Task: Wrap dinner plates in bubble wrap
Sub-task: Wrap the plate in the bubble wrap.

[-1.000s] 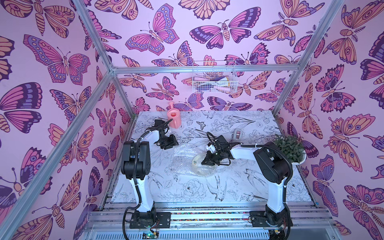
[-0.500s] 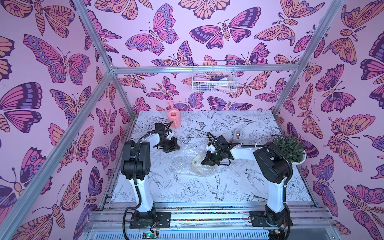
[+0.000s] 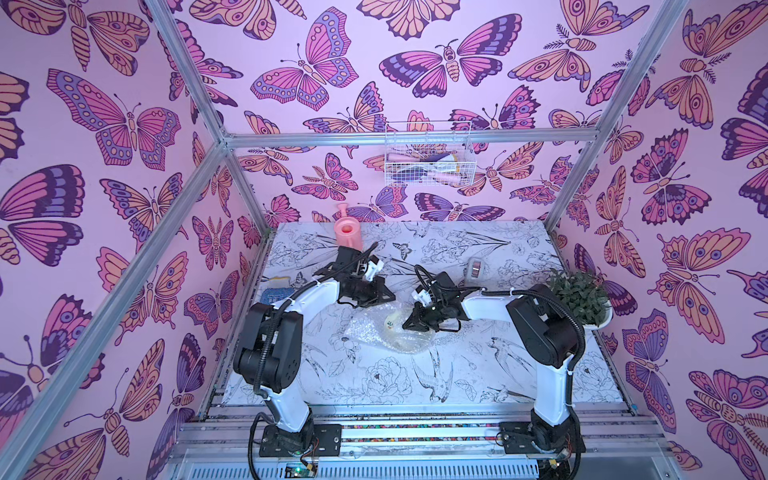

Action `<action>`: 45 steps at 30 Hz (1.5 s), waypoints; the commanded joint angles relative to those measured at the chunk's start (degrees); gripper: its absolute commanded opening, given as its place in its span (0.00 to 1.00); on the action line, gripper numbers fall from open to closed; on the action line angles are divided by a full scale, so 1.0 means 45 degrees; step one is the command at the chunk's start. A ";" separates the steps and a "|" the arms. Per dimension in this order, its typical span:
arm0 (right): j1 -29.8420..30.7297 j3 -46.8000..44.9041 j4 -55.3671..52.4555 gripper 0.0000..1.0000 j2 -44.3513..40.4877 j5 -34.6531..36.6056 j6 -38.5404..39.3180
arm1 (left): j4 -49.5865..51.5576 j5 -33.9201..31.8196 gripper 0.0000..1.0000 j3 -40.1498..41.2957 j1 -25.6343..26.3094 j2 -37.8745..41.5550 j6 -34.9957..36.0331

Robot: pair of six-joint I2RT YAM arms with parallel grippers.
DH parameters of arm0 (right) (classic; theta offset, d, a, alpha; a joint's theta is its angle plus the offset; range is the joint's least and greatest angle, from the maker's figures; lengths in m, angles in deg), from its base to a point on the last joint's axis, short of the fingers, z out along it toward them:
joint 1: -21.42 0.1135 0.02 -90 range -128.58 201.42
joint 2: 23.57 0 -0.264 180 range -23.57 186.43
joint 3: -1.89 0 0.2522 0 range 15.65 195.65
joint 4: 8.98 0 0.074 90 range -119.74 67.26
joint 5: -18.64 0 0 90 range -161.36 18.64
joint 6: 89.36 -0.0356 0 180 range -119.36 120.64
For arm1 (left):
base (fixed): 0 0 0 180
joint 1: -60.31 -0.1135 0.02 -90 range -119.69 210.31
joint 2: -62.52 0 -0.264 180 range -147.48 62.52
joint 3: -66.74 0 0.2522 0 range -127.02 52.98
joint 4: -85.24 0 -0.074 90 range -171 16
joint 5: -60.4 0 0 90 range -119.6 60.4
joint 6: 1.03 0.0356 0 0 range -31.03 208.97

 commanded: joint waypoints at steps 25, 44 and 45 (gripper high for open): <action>0.0148 -0.0436 -0.1137 0.18 -0.0685 0.0859 -0.0321 | -0.5107 -0.1856 0.00 0.3433 0.1274 -0.3120 -0.4285; -0.0783 -0.0428 -0.2678 0.08 -0.1117 0.1494 0.0953 | -0.3955 -0.2155 0.00 0.3100 0.1222 -0.2506 -0.3768; -0.0782 -0.0440 -0.2695 0.07 -0.1003 0.1551 0.1017 | -0.3898 -0.2145 0.00 0.3048 0.1250 -0.2329 -0.3759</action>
